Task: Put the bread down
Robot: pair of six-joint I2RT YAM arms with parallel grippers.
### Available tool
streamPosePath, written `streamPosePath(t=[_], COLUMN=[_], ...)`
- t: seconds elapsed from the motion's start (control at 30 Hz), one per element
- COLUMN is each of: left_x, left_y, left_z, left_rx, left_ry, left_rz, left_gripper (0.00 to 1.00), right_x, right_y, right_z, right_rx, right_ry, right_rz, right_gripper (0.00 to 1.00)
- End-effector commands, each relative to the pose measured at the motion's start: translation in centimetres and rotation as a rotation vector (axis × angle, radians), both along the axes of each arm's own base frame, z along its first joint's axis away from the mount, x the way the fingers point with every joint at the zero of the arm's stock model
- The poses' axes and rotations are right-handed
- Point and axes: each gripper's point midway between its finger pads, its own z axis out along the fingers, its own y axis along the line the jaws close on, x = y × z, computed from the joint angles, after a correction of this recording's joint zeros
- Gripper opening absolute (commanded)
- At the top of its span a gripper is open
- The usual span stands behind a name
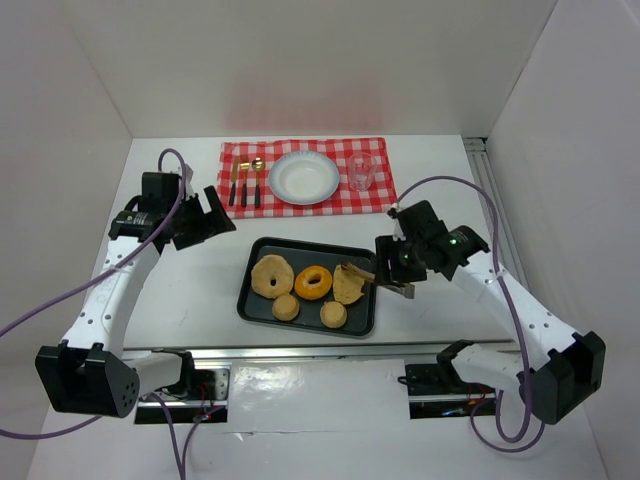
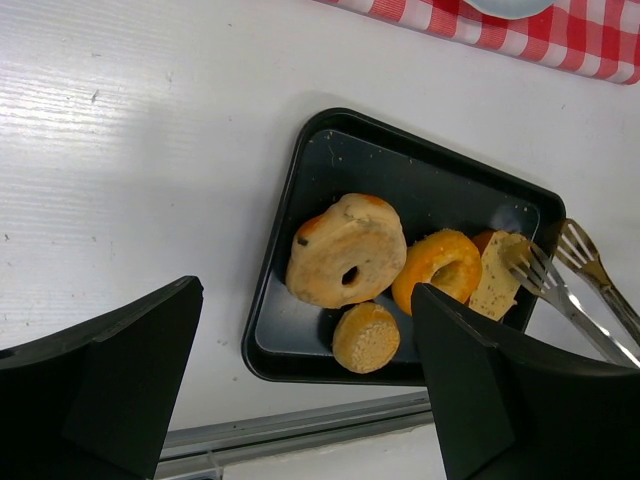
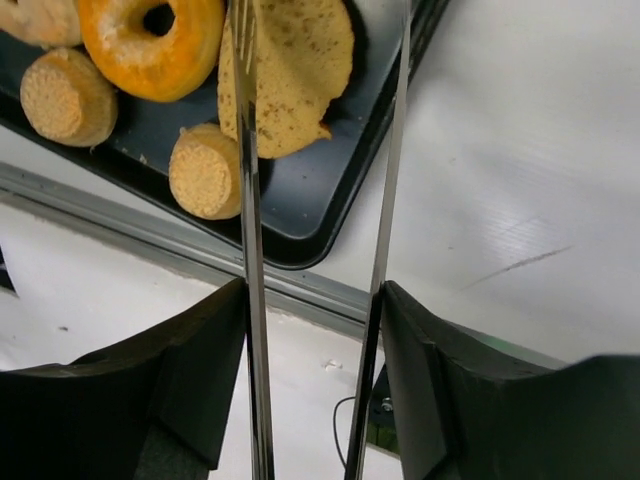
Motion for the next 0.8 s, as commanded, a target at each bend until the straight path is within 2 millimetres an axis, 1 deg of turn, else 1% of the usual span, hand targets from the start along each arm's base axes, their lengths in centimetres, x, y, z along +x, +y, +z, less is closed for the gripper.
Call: streamPosePath(t=[0.0, 0.07, 0.1, 0.2, 0.33, 0.43, 0.5, 0.53, 0.6, 0.67, 0.7, 0.77], left_x=[0.9, 0.8, 0.8, 0.7, 0.7, 0.7, 0.7, 0.7, 0.6, 0.6, 0.6, 0.6], left_y=[-0.3, -0.3, -0.3, -0.4, -0.4, -0.5, -0.5, -0.5, -0.5, -0.5, -0.5, -0.5], left_z=[0.9, 0.9, 0.9, 0.6, 0.6, 0.6, 0.6, 0.6, 0.9, 0.9, 0.9, 0.9], left_rx=[-0.02, -0.02, -0.02, -0.026, -0.026, -0.032, -0.032, -0.032, -0.033, -0.033, -0.033, -0.033], left_ry=[-0.048, -0.048, -0.048, -0.039, -0.039, -0.037, -0.037, -0.037, -0.046, -0.046, -0.046, -0.046], left_rz=[-0.012, -0.012, -0.012, -0.018, -0.018, -0.012, -0.012, -0.012, -0.012, -0.012, -0.012, -0.012], left_gripper=[0.99, 0.99, 0.99, 0.97, 0.97, 0.97, 0.97, 0.97, 0.97, 0.97, 0.97, 0.97], right_x=[0.2, -0.8, -1.1, -2.2, -2.8, -3.1, -3.1, -2.7, -2.8, -2.5, -2.5, -1.8], right_y=[-1.0, -0.8, -0.1, 0.4, 1.1, 1.5, 1.8, 2.0, 2.1, 2.1, 2.1, 1.7], right_z=[1.1, -0.2, 0.0, -0.9, -0.4, -0.5, -0.4, -0.2, -0.4, 0.3, 0.3, 1.2], right_rx=[0.014, 0.033, 0.08, 0.113, 0.159, 0.163, 0.162, 0.163, 0.159, 0.155, 0.155, 0.135], right_ry=[-0.051, -0.006, -0.003, 0.041, 0.056, 0.067, 0.07, 0.056, 0.064, 0.044, 0.044, 0.013], right_rz=[-0.066, -0.068, -0.057, -0.04, -0.002, 0.035, 0.046, 0.056, 0.065, 0.069, 0.069, 0.051], right_gripper=[0.64, 0.64, 0.64, 0.64, 0.64, 0.64, 0.63, 0.63, 0.59, 0.56, 0.48, 0.41])
